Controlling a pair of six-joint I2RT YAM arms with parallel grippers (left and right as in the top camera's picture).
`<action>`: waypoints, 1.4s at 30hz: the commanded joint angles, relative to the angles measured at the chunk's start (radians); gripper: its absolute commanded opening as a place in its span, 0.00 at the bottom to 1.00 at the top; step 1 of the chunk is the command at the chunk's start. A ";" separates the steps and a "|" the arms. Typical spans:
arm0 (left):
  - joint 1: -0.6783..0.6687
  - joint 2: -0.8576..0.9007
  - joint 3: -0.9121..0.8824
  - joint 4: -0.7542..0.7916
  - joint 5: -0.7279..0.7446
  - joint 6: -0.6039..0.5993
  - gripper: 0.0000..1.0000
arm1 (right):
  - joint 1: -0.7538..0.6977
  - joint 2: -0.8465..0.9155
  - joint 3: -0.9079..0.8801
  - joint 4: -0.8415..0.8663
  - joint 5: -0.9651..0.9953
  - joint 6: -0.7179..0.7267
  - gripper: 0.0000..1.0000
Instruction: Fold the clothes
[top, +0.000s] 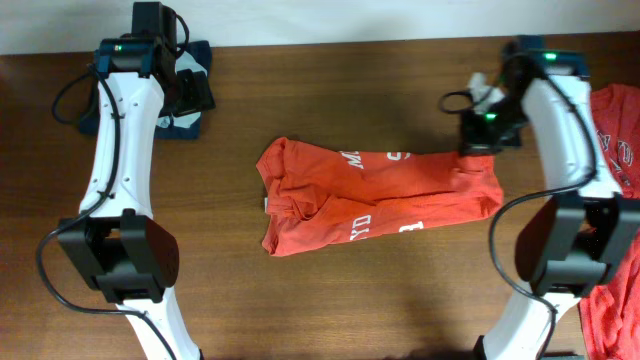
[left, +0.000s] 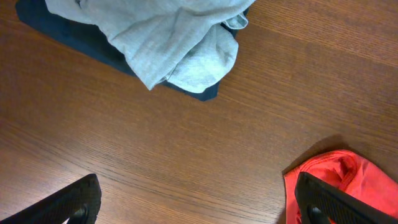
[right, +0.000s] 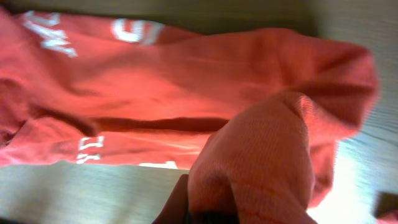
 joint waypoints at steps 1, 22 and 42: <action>0.000 0.007 0.003 0.002 -0.014 0.001 0.99 | 0.104 -0.007 -0.008 0.023 -0.009 0.039 0.04; 0.000 0.007 0.003 0.002 -0.014 0.001 0.99 | 0.289 -0.004 -0.165 0.216 0.015 -0.003 0.77; 0.000 0.007 0.003 0.001 -0.014 0.001 0.99 | 0.013 -0.021 -0.195 0.225 0.039 -0.018 0.38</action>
